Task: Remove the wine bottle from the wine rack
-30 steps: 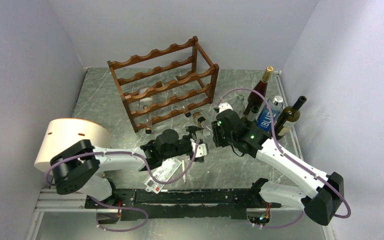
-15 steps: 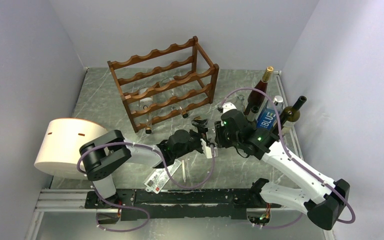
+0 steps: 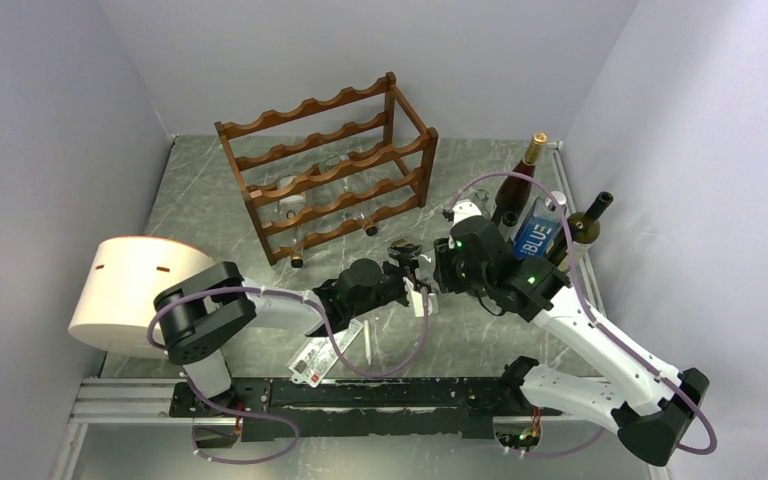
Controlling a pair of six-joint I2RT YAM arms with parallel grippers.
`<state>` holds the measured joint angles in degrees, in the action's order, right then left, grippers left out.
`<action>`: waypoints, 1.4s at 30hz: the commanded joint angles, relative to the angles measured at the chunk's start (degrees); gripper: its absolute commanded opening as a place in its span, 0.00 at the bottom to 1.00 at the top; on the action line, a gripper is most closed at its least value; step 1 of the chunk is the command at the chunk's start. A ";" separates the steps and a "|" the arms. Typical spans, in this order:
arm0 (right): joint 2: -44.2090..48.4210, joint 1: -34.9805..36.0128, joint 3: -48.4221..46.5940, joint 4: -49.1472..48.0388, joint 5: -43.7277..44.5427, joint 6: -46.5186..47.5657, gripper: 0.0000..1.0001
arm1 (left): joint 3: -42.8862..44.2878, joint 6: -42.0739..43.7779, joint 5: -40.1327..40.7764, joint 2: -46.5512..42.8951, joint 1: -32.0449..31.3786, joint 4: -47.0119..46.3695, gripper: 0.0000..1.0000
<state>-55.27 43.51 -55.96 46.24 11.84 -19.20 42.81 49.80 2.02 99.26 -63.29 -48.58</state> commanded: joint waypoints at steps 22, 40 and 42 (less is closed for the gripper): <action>10.47 0.45 -18.27 -6.95 9.20 5.57 0.92 | 5.63 -43.40 -9.05 -7.47 0.18 -8.54 0.18; 13.34 0.46 -17.74 -4.55 11.13 5.31 0.94 | 10.61 -52.41 -14.80 2.35 0.72 -16.92 0.20; 13.23 0.45 -17.53 -4.66 11.27 5.39 0.96 | 10.32 -52.20 -14.54 2.38 0.78 -16.24 0.20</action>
<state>-42.33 43.68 -73.93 41.58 21.93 -14.13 50.09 -0.60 -9.52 102.63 -62.63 -53.43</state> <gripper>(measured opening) 0.944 0.710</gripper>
